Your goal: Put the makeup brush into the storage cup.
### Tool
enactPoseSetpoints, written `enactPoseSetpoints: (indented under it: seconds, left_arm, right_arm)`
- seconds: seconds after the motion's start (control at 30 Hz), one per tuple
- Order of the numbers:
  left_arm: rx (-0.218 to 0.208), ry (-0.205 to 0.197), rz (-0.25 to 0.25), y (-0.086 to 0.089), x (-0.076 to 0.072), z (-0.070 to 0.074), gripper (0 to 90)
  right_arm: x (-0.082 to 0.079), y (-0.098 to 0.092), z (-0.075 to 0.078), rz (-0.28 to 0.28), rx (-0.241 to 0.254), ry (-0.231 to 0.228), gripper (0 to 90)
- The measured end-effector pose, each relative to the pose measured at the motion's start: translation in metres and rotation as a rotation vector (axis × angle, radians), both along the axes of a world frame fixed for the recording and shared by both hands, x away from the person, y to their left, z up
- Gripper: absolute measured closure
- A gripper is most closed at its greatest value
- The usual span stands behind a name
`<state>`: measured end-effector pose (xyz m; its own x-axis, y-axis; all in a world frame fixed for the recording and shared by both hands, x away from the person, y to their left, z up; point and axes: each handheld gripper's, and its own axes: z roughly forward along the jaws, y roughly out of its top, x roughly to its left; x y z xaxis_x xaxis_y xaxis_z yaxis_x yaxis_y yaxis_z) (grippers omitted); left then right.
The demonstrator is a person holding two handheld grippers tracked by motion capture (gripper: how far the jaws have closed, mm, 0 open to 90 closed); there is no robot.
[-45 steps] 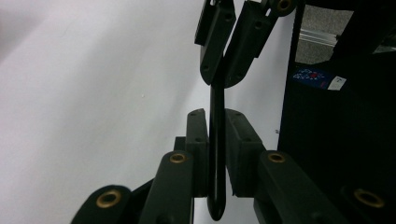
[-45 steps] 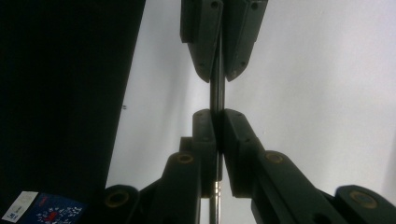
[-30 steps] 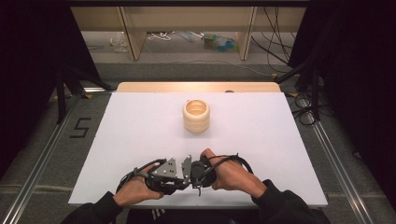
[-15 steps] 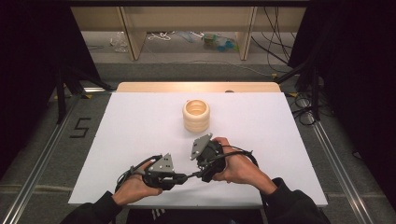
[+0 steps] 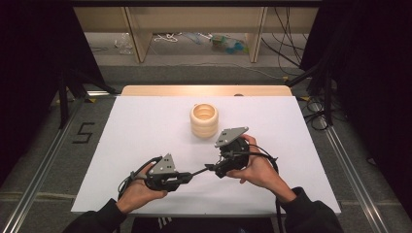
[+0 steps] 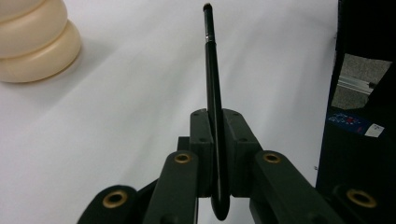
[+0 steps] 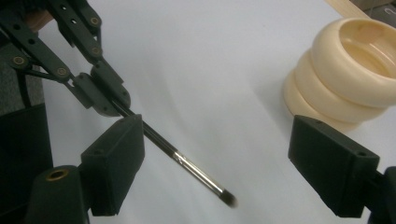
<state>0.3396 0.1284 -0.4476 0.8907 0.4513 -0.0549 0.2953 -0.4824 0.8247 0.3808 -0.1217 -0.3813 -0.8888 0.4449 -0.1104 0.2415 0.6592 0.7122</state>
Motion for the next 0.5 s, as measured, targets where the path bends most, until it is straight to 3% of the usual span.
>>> enactPoseSetpoints:
  seconds: [0.13,0.27,0.5]
  left_arm:
    - [-0.02,-0.011,0.035,0.002,0.001,0.002,83.2]
    - [-0.035,-0.02,0.068,0.005,0.002,0.004,83.2]
    - [-0.114,-0.044,0.141,0.011,0.005,0.008,83.2]
  right_arm:
    - [0.004,-0.01,-0.001,-0.063,0.045,0.003,17.3]
    - [0.006,-0.018,0.0,-0.078,0.091,0.033,17.9]
    - [0.007,-0.031,-0.008,-0.178,0.209,0.07,17.3]
